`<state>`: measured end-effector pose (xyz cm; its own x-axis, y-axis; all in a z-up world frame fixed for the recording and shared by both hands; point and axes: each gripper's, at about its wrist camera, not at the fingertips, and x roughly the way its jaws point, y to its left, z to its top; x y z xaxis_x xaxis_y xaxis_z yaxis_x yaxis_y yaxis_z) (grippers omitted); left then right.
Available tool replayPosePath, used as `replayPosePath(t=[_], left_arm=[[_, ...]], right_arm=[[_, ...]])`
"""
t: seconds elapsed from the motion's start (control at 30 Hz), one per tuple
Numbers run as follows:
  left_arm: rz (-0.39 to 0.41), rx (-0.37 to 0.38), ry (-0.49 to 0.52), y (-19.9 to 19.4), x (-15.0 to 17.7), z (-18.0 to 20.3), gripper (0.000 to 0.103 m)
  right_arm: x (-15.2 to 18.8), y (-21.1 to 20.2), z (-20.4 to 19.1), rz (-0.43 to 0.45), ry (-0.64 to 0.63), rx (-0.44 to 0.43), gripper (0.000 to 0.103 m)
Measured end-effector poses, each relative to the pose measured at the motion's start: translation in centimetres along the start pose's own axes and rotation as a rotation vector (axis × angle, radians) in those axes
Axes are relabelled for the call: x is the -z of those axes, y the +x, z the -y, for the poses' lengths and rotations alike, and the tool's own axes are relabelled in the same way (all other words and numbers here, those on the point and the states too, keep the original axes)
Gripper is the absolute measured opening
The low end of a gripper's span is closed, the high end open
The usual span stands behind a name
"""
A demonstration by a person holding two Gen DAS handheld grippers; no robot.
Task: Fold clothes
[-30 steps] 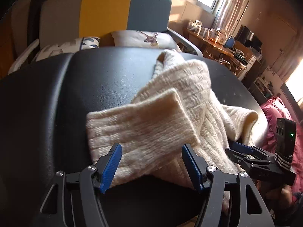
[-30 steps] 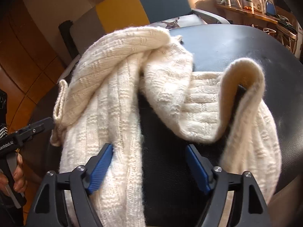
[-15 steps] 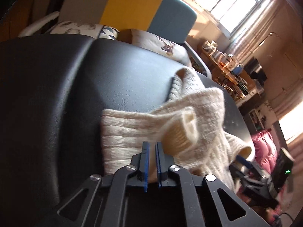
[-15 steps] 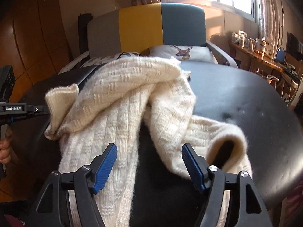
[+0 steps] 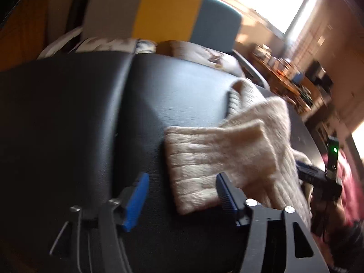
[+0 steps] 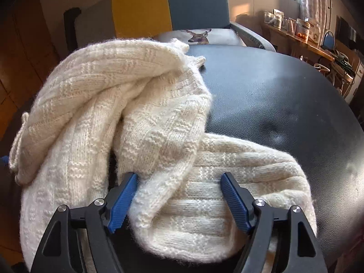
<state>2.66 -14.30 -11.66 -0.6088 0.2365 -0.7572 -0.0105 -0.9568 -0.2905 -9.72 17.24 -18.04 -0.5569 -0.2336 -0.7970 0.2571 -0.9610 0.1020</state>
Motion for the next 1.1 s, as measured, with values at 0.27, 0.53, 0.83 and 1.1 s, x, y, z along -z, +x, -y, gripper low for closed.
replayPosePath(t=[0.27, 0.53, 0.83, 1.1], left_arm=[[-0.007, -0.087, 0.240, 2.3, 0.0, 3.8, 0.069], [-0.025, -0.149, 0.209, 3.8, -0.5, 3.0, 0.004], [0.106, -0.135, -0.175, -1.5, -3.8, -5.7, 0.000], [0.017, -0.041, 0.285, -0.7, -1.2, 1.5, 0.003]], right_arm=[[1.1, -0.3, 0.5, 0.074, -0.042, -0.053, 0.079], [0.8, -0.2, 0.6, 0.061, -0.036, -0.054, 0.079], [-0.5, 0.4, 0.1, -0.062, -0.029, -0.032, 0.079], [-1.5, 1.1, -0.2, -0.164, -0.031, -0.013, 0.079]])
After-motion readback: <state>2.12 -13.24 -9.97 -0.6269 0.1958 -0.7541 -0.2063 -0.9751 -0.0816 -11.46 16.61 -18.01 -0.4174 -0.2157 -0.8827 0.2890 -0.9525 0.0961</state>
